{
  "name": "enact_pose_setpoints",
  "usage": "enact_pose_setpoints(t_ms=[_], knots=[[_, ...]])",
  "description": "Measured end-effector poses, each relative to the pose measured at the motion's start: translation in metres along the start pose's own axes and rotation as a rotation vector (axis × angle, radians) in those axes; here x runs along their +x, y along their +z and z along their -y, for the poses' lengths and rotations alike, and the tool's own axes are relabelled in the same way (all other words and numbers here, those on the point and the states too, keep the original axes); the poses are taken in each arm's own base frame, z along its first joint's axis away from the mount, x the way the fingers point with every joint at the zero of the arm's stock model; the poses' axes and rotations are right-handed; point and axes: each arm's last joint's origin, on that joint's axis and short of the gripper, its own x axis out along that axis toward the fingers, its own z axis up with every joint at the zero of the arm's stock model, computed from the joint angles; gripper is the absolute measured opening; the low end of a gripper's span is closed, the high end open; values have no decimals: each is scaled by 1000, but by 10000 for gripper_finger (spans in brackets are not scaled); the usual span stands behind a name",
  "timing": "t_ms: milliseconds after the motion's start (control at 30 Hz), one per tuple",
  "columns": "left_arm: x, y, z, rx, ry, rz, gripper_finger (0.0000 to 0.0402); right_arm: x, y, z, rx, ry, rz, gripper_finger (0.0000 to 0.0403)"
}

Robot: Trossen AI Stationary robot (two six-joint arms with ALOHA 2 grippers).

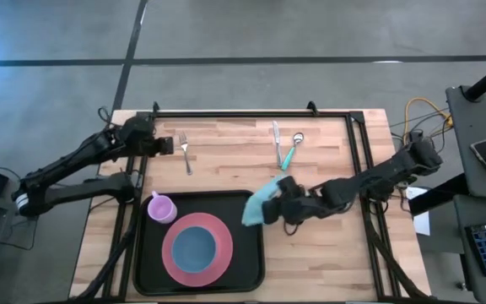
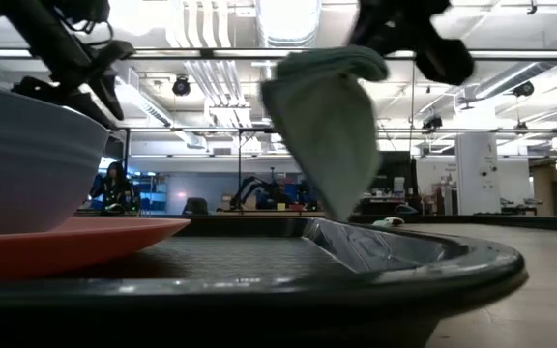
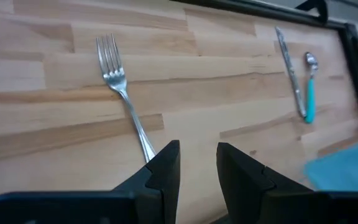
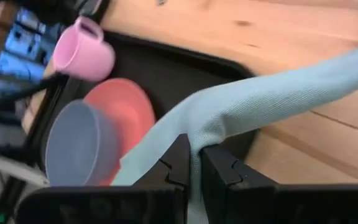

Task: Set up tray
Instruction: Put the table napkin on the black tray beside the pink plate

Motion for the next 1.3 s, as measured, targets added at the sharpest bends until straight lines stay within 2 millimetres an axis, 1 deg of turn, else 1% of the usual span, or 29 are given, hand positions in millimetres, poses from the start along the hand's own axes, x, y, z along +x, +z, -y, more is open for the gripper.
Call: enact_pose_setpoints(t_ms=[67,133,233,333,433,533,667,767,867,967,1033,1067,1100,1167,1300], knots=[[-4,-5,-5,-20,-5,1,86,13,-6,-11,-32,3,-44,12],[-6,-10,-11,-38,-1,-5,86,29,-15,-17,-40,-15,-98,12],[-7,-19,-23,-64,22,-22,86,57,-37,-18,-9,-57,-181,12],[-8,-27,-33,-71,53,-44,86,81,-61,-19,1,-26,-264,12],[-7,-35,-42,-69,79,-63,86,96,-82,-24,54,20,-337,12],[-3,-40,-48,-56,86,-71,86,104,-96,-25,151,-3,-355,12],[2,-44,-52,-11,89,-75,86,102,-93,-31,270,-4,-313,12],[3,-44,-52,11,86,-77,86,96,-85,-42,286,35,-280,12],[3,-44,-52,36,75,-74,86,88,-67,-57,305,93,-231,12],[3,-43,-50,81,63,-67,86,78,-46,-76,263,167,-161,12],[3,-43,-50,106,62,-68,86,69,-36,-84,267,186,-111,12],[3,-43,-50,118,62,-68,86,66,-34,-86,282,175,-101,12],[3,-43,-50,129,62,-69,86,64,-36,-85,292,144,-109,12],[3,-43,-50,150,61,-69,86,62,-47,-77,302,58,-157,12],[3,-43,-50,159,61,-71,86,77,-80,-61,347,-49,-324,12]])
